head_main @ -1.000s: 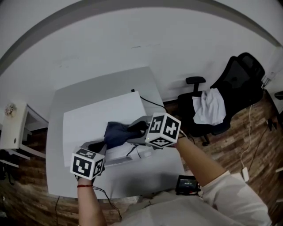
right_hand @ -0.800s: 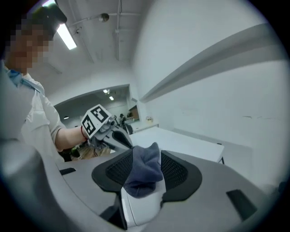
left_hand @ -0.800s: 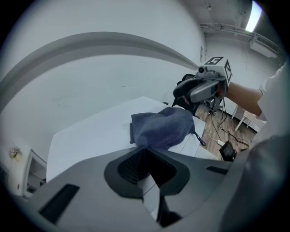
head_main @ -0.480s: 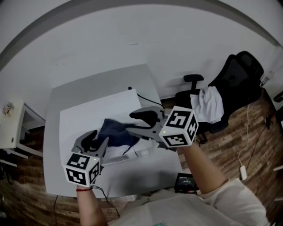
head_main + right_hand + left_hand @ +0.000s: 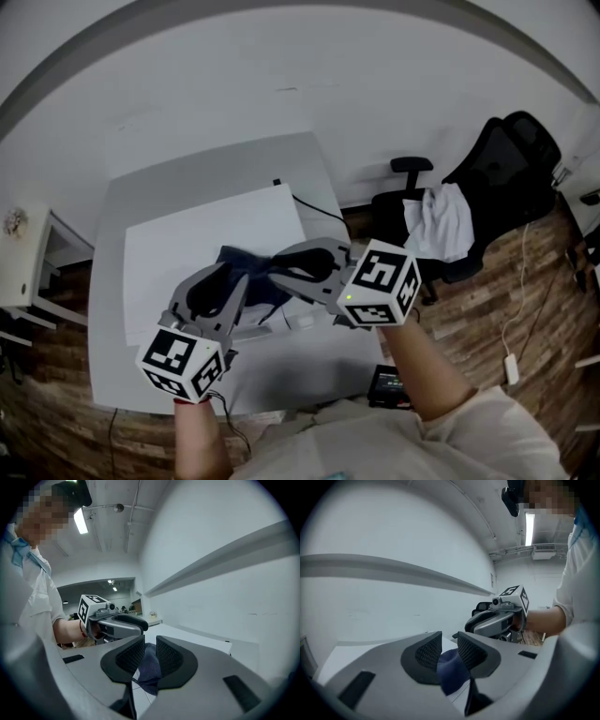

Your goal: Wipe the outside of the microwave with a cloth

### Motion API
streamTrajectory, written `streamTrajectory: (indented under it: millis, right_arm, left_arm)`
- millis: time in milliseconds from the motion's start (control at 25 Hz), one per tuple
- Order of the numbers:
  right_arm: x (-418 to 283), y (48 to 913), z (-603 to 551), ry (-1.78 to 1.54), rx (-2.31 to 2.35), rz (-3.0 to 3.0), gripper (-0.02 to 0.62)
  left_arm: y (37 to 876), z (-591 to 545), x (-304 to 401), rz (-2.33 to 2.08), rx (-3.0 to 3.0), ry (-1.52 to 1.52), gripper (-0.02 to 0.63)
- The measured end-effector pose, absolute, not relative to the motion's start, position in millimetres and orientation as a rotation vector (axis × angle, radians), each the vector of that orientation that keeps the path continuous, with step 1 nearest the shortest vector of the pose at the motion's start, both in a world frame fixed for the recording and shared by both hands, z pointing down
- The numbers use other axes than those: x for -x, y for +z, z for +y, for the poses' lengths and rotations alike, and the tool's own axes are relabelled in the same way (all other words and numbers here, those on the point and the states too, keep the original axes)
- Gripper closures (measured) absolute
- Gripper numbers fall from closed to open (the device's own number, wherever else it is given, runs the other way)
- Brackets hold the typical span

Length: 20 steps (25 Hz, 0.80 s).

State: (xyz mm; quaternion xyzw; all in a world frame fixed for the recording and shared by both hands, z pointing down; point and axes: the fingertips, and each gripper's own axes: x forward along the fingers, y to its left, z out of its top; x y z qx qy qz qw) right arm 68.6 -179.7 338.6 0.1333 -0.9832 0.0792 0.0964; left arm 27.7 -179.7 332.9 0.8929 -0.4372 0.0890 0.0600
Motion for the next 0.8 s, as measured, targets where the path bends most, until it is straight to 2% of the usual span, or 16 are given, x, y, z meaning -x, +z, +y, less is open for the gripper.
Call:
streamTrajectory:
  millis: [160, 240, 800]
  right_arm:
    - [-73.1, 336.7, -182.4, 0.219, -0.415, -2.911, 0.518]
    - [-76.8, 335.6, -184.2, 0.218, -0.434, -2.916, 0.525]
    - [-84.8, 342.3, -189.4, 0.232, -0.481, -2.892, 0.556]
  left_arm:
    - [333.8, -181.3, -31.5, -1.313, -2.707, 0.270, 0.580]
    - [333.3, -181.9, -35.1, -1.298, -2.709, 0.285, 0.604]
    - [331.0, -187.5, -45.4, -1.259, -2.729, 0.265, 0.604]
